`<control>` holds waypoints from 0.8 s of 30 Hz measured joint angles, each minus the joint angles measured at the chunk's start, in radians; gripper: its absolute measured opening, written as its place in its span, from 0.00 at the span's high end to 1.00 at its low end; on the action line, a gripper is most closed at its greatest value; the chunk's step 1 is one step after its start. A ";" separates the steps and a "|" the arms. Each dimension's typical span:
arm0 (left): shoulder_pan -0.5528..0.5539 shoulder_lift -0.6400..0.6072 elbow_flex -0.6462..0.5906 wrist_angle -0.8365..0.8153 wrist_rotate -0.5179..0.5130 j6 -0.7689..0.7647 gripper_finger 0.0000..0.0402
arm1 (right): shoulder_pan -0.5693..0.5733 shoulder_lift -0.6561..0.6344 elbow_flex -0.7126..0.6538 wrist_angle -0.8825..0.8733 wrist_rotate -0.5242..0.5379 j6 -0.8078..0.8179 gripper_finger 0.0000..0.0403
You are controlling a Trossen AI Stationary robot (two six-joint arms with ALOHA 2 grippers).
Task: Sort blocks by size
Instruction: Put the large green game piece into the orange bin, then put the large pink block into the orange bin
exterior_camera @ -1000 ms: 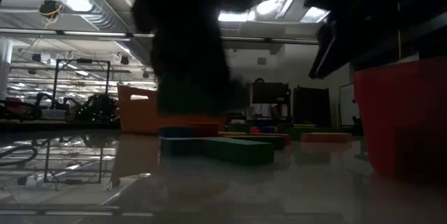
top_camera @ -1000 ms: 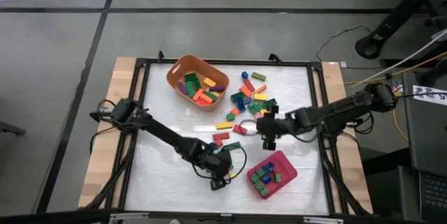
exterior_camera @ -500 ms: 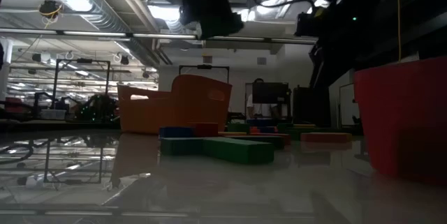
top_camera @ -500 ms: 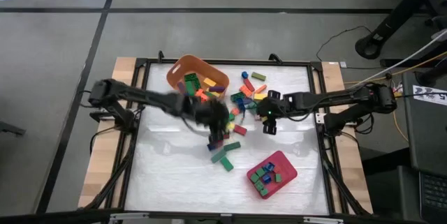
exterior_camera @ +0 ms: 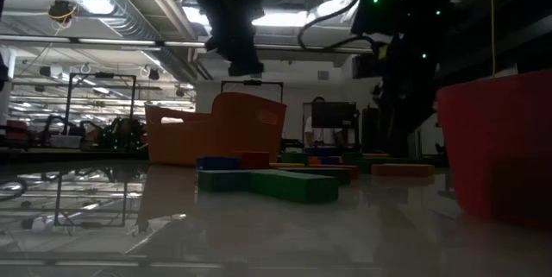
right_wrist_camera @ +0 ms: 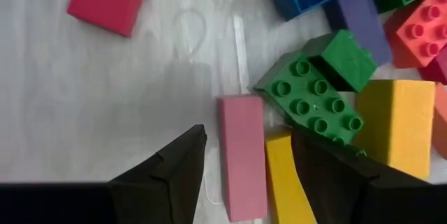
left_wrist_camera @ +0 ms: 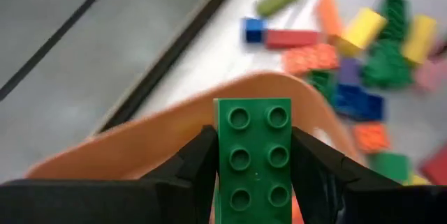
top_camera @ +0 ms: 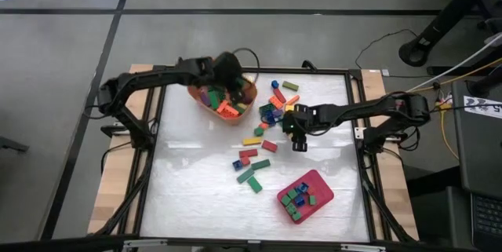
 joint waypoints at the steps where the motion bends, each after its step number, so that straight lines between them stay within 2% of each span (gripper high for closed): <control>1: 0.020 0.002 -0.001 0.005 -0.001 0.000 0.66 | 0.000 0.011 0.000 0.006 0.000 -0.007 0.48; 9: 0.102 0.029 -0.004 -0.061 0.000 0.000 0.65 | 0.000 0.084 0.000 0.032 0.001 -0.022 0.48; 18: 0.106 0.104 -0.004 -0.069 0.001 0.023 0.51 | -0.014 0.142 0.005 0.056 -0.009 -0.022 0.48; 24: 0.103 0.115 -0.004 -0.066 0.001 0.048 0.49 | -0.051 0.146 0.004 0.057 -0.072 -0.022 0.51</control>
